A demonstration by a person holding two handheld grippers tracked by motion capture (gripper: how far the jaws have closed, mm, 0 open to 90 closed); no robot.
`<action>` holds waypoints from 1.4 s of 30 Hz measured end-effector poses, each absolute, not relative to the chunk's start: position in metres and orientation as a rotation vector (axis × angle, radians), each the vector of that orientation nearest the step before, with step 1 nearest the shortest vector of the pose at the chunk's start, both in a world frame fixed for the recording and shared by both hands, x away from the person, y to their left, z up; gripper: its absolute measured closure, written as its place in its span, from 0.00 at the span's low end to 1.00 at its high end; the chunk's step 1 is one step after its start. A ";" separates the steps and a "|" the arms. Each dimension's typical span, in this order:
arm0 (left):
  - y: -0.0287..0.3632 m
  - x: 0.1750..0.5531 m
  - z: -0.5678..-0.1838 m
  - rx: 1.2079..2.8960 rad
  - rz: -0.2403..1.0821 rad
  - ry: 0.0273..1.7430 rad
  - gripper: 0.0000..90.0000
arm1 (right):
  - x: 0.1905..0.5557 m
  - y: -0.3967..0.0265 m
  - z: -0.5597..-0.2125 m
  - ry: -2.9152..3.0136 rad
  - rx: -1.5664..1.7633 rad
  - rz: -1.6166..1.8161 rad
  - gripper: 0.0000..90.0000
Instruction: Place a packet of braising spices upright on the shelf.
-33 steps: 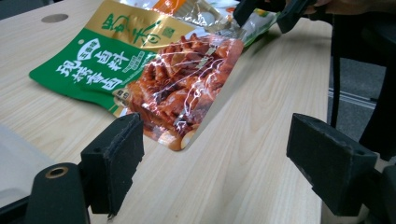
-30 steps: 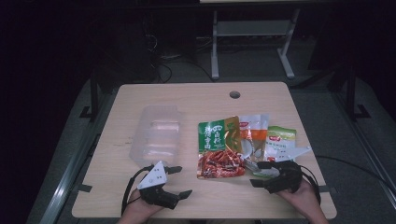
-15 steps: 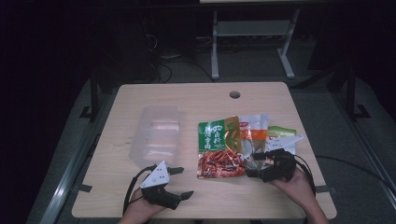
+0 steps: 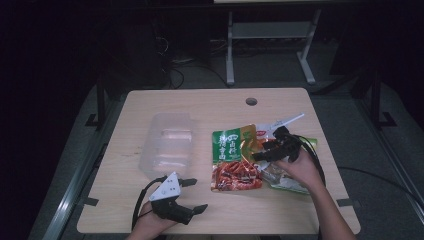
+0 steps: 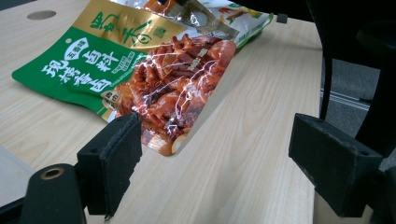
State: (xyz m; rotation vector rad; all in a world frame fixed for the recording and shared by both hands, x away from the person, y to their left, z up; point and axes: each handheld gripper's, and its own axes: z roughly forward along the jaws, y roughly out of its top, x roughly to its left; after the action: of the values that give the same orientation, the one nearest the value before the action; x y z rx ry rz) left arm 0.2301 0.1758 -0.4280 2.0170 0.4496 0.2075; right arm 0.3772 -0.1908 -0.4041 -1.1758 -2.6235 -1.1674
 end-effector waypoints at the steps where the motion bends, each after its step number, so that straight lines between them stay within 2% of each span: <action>1: 0.176 0.230 -0.428 2.016 0.209 0.446 0.19 | 0.382 -0.190 -0.404 -2.608 -1.201 -1.152 0.30; 8: 0.174 0.233 -0.428 2.012 0.201 0.445 0.19 | 0.406 -0.182 -0.405 -2.584 -1.289 -1.056 0.36; 9: 0.173 0.233 -0.429 2.015 0.199 0.445 0.19 | 0.412 -0.177 -0.409 -2.576 -1.305 -1.028 0.41; 15: 0.167 0.233 -0.429 2.021 0.200 0.434 0.19 | 0.423 -0.167 -0.423 -2.563 -1.326 -0.969 0.52; 16: 0.165 0.233 -0.430 2.024 0.196 0.431 0.19 | 0.423 -0.165 -0.425 -2.570 -1.320 -0.960 0.59; 19: 0.164 0.233 -0.430 2.030 0.198 0.426 0.19 | 0.423 -0.163 -0.427 -2.549 -1.296 -0.988 0.72; 20: 0.162 0.233 -0.430 2.033 0.190 0.433 0.19 | 0.423 -0.163 -0.427 -2.549 -1.296 -0.988 0.72; 21: 0.161 0.233 -0.431 2.034 0.183 0.435 0.19 | 0.423 -0.164 -0.427 -2.527 -1.273 -1.025 0.83; 23: 0.160 0.233 -0.432 2.034 0.179 0.437 0.19 | 0.423 -0.164 -0.426 -2.521 -1.237 -1.045 0.91; 24: 0.158 0.233 -0.431 2.033 0.182 0.443 0.19 | 0.422 -0.164 -0.426 -2.529 -1.230 -1.062 0.99; 34: 0.148 0.244 -0.424 1.979 0.140 0.523 0.19 | 0.398 -0.169 -0.402 -2.562 -1.136 -1.230 1.00; 39: 0.134 0.258 -0.419 1.980 0.185 0.579 0.21 | 0.378 -0.175 -0.380 -2.591 -1.067 -1.338 1.00; 42: 0.125 0.268 -0.422 1.983 0.196 0.672 0.21 | 0.367 -0.178 -0.374 -2.601 -1.042 -1.401 1.00</action>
State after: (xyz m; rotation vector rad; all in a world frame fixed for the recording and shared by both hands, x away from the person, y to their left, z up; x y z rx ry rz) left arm 0.2680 0.1250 -0.4219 1.9831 0.6720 0.1964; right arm 0.3670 -0.1776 -0.3737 -1.0423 -2.6009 -1.4007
